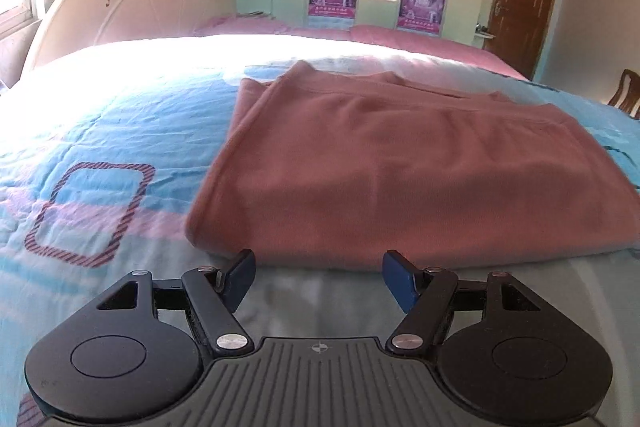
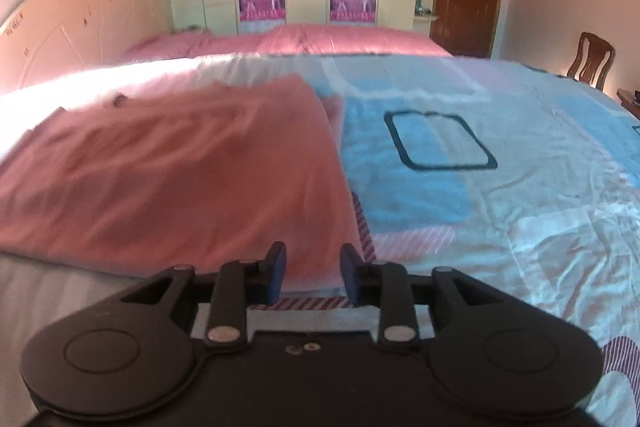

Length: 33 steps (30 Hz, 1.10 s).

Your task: Fold small clothes

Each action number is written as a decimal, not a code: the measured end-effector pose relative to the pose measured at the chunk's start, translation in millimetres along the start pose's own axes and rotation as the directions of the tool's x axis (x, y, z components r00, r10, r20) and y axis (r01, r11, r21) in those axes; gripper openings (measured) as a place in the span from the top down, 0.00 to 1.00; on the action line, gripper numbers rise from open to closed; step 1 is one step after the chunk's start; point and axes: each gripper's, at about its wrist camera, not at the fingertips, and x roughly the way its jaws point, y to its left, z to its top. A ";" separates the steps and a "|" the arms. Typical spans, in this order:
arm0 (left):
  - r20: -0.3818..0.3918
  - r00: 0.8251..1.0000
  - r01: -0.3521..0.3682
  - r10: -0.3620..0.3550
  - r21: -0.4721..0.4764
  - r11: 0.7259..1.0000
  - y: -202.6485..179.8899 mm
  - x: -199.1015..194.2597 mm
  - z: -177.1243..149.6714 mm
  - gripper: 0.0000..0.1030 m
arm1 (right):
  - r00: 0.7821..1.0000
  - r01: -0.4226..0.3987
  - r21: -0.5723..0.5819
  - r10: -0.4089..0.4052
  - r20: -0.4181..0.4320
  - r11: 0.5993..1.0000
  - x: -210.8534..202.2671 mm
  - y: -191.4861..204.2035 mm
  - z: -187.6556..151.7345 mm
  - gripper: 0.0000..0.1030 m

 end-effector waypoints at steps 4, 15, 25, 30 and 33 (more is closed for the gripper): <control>0.011 1.000 0.022 -0.022 -0.015 1.000 -5.3 -14.7 -7.3 0.33 | 0.997 -0.077 0.027 0.077 0.031 0.997 -16.0 11.1 4.7 0.80; 0.014 0.967 0.225 -0.256 -0.525 0.821 44.7 0.7 -38.1 0.76 | 0.970 -0.240 0.039 0.238 0.047 0.970 -13.7 58.5 19.5 0.99; 0.186 0.939 0.321 -0.289 -0.775 0.545 68.2 59.9 -39.6 0.76 | 0.925 -0.381 0.077 0.380 0.033 0.921 39.0 108.1 55.7 0.99; 0.219 0.938 0.330 -0.268 -0.796 0.508 67.5 82.8 -20.4 0.77 | 0.898 -0.440 0.049 0.441 -0.008 0.897 68.7 134.0 69.5 0.99; 0.227 0.940 0.329 -0.254 -0.800 0.502 68.0 96.5 -11.2 0.77 | 0.887 -0.459 0.046 0.460 -0.031 0.887 82.8 145.8 73.0 0.99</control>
